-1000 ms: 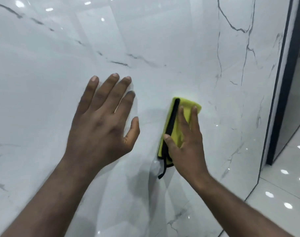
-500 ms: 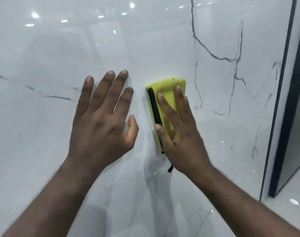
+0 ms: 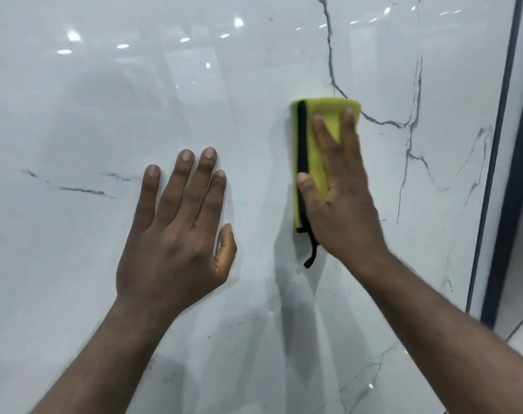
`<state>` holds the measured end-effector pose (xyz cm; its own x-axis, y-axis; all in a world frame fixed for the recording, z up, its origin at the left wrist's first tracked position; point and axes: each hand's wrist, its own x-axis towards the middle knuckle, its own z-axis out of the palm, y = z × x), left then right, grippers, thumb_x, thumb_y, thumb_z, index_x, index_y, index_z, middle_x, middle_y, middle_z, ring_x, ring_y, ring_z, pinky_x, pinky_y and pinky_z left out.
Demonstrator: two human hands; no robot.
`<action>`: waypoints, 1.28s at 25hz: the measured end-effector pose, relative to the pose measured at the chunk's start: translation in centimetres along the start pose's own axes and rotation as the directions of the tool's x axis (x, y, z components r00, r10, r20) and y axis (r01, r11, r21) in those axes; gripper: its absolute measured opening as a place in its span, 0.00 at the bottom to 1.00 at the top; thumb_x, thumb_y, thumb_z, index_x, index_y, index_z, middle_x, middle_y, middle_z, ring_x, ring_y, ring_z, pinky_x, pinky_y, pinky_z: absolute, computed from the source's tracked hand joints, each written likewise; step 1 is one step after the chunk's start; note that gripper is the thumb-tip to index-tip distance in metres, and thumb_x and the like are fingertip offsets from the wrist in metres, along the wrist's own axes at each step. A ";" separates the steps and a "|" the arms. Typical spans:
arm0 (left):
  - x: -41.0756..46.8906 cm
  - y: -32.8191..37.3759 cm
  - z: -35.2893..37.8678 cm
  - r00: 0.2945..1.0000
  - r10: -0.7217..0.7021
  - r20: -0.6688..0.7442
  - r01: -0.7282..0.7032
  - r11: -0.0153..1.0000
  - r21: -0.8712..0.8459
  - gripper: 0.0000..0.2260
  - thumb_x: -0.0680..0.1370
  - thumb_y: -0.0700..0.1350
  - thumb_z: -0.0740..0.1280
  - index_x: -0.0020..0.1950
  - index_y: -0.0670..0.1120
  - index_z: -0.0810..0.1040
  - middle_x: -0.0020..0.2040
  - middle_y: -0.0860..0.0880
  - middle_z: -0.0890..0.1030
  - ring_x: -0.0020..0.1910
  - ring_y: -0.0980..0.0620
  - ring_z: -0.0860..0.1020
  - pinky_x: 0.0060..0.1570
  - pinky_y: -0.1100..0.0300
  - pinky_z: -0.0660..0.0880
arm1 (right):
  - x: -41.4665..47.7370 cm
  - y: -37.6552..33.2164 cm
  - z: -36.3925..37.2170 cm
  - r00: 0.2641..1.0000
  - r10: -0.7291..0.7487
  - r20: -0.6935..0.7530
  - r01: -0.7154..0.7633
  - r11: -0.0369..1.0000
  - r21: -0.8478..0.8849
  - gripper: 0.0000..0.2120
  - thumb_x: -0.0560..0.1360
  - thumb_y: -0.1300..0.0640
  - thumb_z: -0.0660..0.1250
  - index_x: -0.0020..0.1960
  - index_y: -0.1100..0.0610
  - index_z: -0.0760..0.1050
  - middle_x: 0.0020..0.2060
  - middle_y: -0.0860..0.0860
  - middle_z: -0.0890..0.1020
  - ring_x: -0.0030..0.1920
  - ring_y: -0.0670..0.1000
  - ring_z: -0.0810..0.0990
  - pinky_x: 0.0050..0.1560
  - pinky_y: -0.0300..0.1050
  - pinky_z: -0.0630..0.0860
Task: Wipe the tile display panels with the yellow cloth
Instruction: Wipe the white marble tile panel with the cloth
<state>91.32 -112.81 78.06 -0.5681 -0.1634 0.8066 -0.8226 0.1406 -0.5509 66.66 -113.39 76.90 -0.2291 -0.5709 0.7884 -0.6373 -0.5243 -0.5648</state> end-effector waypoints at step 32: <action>4.7 5.5 1.4 0.998 -0.038 0.052 0.042 0.996 -0.083 0.25 0.83 0.49 0.65 0.78 0.39 0.74 0.87 0.40 0.60 0.87 0.39 0.58 0.84 0.33 0.51 | 1.1 6.0 -3.9 0.956 0.291 0.024 -0.291 0.957 -0.017 0.43 0.81 0.48 0.71 0.84 0.33 0.46 0.84 0.36 0.39 0.84 0.48 0.51 0.74 0.53 0.67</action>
<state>84.13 -114.15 78.52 -0.5371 -0.2192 0.8145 -0.8410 0.2141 -0.4969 59.77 -114.72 75.35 -0.3868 -0.7142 0.5834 -0.5554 -0.3247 -0.7656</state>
